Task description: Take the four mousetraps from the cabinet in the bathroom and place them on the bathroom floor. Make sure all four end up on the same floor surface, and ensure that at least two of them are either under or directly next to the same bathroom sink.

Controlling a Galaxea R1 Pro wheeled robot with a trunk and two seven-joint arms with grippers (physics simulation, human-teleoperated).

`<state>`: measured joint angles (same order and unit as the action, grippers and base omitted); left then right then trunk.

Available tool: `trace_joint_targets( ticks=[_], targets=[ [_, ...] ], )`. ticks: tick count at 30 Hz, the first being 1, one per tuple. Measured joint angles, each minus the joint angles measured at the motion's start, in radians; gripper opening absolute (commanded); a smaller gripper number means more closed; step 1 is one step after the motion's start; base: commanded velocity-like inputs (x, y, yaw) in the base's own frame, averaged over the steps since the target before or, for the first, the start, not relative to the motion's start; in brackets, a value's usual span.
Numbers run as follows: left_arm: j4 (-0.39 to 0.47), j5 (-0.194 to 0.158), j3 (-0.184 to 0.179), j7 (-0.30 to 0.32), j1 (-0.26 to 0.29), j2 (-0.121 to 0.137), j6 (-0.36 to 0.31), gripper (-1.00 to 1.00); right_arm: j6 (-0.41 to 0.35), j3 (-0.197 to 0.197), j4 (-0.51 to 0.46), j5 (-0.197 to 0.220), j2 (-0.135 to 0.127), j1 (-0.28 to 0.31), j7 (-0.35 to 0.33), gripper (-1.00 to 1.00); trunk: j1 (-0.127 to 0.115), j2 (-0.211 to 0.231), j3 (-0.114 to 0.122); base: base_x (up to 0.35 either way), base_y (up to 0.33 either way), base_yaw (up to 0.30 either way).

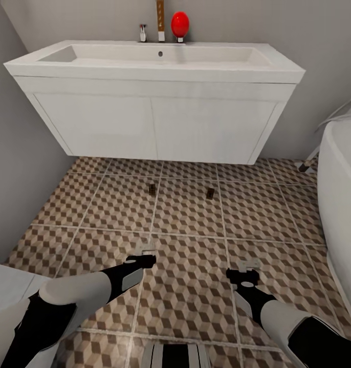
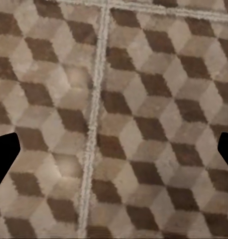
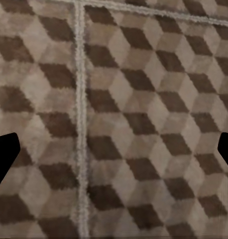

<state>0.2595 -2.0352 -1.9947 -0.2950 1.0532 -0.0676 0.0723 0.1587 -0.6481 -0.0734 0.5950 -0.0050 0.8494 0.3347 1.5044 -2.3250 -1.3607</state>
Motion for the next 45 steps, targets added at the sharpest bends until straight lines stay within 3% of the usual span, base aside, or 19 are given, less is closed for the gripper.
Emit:
trace_joint_targets(
  ticks=[23, 39, 45],
  targets=[
    [0.003, -0.006, -0.004, 0.004, -0.107, -0.003, -0.061, 1.0, 0.0, 0.0, 0.002, -0.042, 0.001, -0.069, 0.0, 1.0, -0.088, 0.161, 0.072, 0.0, 0.0, 0.0],
    [-0.007, -0.006, -0.004, 0.008, -0.189, 0.002, -0.064, 1.0, 0.0, 0.0, 0.035, -0.054, 0.002, -0.076, -0.001, 1.0, -0.15, 0.273, 0.122, 0.0, 0.0, 0.0],
    [-0.006, -0.006, -0.005, 0.008, -0.212, 0.002, -0.064, 1.0, 0.004, 0.0, 0.044, -0.062, 0.001, -0.111, 0.0, 1.0, -0.173, 0.315, 0.141, 0.0, 0.0, 0.0]
  ],
)
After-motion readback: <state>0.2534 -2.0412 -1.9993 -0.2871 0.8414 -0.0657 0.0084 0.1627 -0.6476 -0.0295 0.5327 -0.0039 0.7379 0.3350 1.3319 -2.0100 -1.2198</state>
